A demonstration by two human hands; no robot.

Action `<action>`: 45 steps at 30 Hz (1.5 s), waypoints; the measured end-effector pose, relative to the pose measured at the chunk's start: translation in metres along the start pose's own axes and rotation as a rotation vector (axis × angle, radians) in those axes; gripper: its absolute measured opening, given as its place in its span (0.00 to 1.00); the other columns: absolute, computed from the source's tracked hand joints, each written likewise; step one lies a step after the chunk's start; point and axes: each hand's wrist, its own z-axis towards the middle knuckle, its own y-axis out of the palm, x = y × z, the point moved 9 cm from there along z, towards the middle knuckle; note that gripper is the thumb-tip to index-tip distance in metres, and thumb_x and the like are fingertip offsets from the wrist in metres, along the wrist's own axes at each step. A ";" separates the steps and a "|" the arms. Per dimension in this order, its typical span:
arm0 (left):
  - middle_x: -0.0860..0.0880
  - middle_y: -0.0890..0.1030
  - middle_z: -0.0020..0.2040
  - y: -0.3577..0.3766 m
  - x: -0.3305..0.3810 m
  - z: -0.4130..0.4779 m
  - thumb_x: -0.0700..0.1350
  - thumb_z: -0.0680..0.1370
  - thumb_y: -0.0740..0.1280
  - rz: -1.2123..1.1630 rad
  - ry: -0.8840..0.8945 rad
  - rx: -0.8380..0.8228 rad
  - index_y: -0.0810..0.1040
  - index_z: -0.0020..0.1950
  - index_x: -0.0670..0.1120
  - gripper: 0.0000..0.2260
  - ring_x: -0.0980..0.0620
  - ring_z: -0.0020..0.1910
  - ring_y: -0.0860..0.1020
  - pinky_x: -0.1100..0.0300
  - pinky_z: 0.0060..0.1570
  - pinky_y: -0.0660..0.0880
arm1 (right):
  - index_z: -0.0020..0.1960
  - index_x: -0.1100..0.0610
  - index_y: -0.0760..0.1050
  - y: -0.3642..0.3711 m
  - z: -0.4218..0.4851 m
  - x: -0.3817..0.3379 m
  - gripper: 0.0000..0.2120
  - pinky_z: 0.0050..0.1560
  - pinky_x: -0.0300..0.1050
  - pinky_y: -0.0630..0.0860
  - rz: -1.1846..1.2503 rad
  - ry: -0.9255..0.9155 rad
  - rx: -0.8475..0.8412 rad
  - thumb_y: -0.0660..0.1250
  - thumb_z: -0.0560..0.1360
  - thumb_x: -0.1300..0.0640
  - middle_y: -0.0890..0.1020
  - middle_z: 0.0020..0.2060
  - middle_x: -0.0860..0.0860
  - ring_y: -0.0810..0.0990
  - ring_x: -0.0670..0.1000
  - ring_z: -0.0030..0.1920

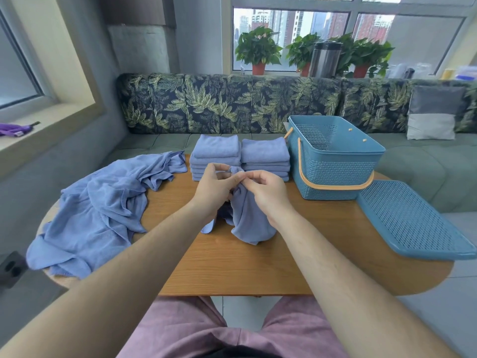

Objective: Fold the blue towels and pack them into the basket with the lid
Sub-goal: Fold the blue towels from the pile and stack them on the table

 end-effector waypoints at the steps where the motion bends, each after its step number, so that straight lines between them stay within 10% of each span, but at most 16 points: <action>1: 0.50 0.80 0.45 0.001 0.001 0.000 0.46 0.75 0.76 -0.001 0.019 -0.026 0.71 0.60 0.46 0.19 0.57 0.37 0.79 0.65 0.34 0.75 | 0.50 0.54 0.83 -0.002 0.002 0.001 0.03 0.54 0.42 0.80 -0.001 0.004 0.013 0.72 0.78 0.56 0.87 0.46 0.51 0.85 0.48 0.52; 16: 0.45 0.77 0.36 -0.103 -0.012 0.034 0.35 0.77 0.64 -0.028 -0.179 0.170 0.73 0.40 0.44 0.08 0.48 0.38 0.77 0.55 0.38 0.78 | 0.58 0.57 0.79 -0.113 0.021 -0.014 0.11 0.41 0.26 0.71 -0.085 0.003 0.331 0.72 0.77 0.62 0.80 0.45 0.46 0.79 0.40 0.45; 21: 0.44 0.75 0.39 -0.119 -0.066 0.014 0.35 0.73 0.74 0.120 -0.411 0.171 0.78 0.44 0.40 0.07 0.49 0.37 0.75 0.56 0.36 0.76 | 0.61 0.64 0.77 -0.123 0.002 0.057 0.27 0.58 0.50 0.79 -0.225 0.393 0.235 0.81 0.66 0.61 0.83 0.56 0.57 0.83 0.55 0.54; 26: 0.45 0.79 0.41 -0.123 -0.122 -0.020 0.40 0.73 0.76 0.382 -0.607 0.045 0.79 0.52 0.40 0.11 0.49 0.38 0.77 0.57 0.33 0.75 | 0.56 0.66 0.79 -0.110 -0.050 0.103 0.15 0.40 0.46 0.81 -0.243 0.696 -0.087 0.77 0.71 0.65 0.87 0.47 0.56 0.86 0.54 0.46; 32: 0.45 0.78 0.49 -0.126 -0.069 0.002 0.51 0.78 0.71 0.444 -0.288 0.089 0.73 0.47 0.47 0.10 0.47 0.46 0.77 0.50 0.46 0.78 | 0.53 0.61 0.79 -0.095 -0.035 0.063 0.07 0.49 0.47 0.80 -0.019 0.465 -0.122 0.71 0.78 0.58 0.86 0.48 0.54 0.85 0.52 0.49; 40: 0.46 0.70 0.29 -0.116 0.101 0.057 0.44 0.79 0.71 -0.103 -0.037 0.038 0.70 0.31 0.49 0.18 0.50 0.30 0.69 0.53 0.40 0.74 | 0.49 0.59 0.76 -0.110 0.034 -0.082 0.06 0.42 0.48 0.75 0.110 0.133 0.045 0.68 0.76 0.68 0.81 0.39 0.55 0.80 0.54 0.40; 45: 0.48 0.77 0.38 -0.107 0.175 0.073 0.37 0.78 0.68 -0.198 0.120 0.005 0.76 0.44 0.47 0.06 0.51 0.36 0.77 0.60 0.34 0.77 | 0.61 0.56 0.75 -0.108 0.060 -0.155 0.19 0.46 0.49 0.80 0.256 0.030 0.002 0.62 0.77 0.73 0.81 0.50 0.60 0.81 0.57 0.48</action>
